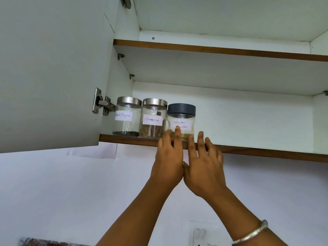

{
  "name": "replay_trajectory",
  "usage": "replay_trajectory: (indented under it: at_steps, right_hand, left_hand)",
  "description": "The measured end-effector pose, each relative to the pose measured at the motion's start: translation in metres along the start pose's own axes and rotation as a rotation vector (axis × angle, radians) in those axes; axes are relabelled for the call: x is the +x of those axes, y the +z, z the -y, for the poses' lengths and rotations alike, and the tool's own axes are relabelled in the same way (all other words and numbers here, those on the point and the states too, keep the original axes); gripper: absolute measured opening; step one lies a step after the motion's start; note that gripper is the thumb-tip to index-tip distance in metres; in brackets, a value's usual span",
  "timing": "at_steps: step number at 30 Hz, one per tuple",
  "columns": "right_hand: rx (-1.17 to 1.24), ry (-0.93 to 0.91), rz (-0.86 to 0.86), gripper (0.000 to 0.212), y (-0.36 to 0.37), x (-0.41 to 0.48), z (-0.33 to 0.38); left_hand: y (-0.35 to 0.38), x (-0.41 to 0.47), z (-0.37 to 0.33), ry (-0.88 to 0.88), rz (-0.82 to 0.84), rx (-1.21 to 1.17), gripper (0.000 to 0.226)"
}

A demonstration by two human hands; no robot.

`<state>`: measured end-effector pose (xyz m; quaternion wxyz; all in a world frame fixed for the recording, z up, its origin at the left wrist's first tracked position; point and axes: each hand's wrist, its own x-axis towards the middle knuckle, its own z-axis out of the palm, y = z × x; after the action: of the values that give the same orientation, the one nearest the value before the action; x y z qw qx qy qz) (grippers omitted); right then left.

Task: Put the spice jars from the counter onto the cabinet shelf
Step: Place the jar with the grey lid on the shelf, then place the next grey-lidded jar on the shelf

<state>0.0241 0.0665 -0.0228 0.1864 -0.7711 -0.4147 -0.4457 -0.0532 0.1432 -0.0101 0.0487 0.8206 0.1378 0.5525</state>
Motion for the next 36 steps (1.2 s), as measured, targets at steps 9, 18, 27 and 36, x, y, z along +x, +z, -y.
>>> replay_trajectory:
  at_steps: [9,18,27,36]
  right_hand:
    - [0.071,0.007,0.399,0.096,-0.007,-0.094,-0.021]
    - [0.058,0.179,0.714,0.091,-0.023,-0.255,-0.109]
    - [0.021,0.307,0.996,0.089,-0.037,-0.457,-0.258]
    - [0.056,0.480,1.091,0.077,-0.037,-0.569,-0.345]
  left_hand:
    - [0.030,-0.090,-0.017,0.174,0.339,-0.029,0.087]
    - [0.096,-0.222,-0.105,0.235,0.745,-0.185,0.078]
    - [0.203,-0.388,-0.257,0.128,1.143,-0.392,0.079]
    - [0.259,-0.479,-0.322,0.028,1.410,-0.384,0.088]
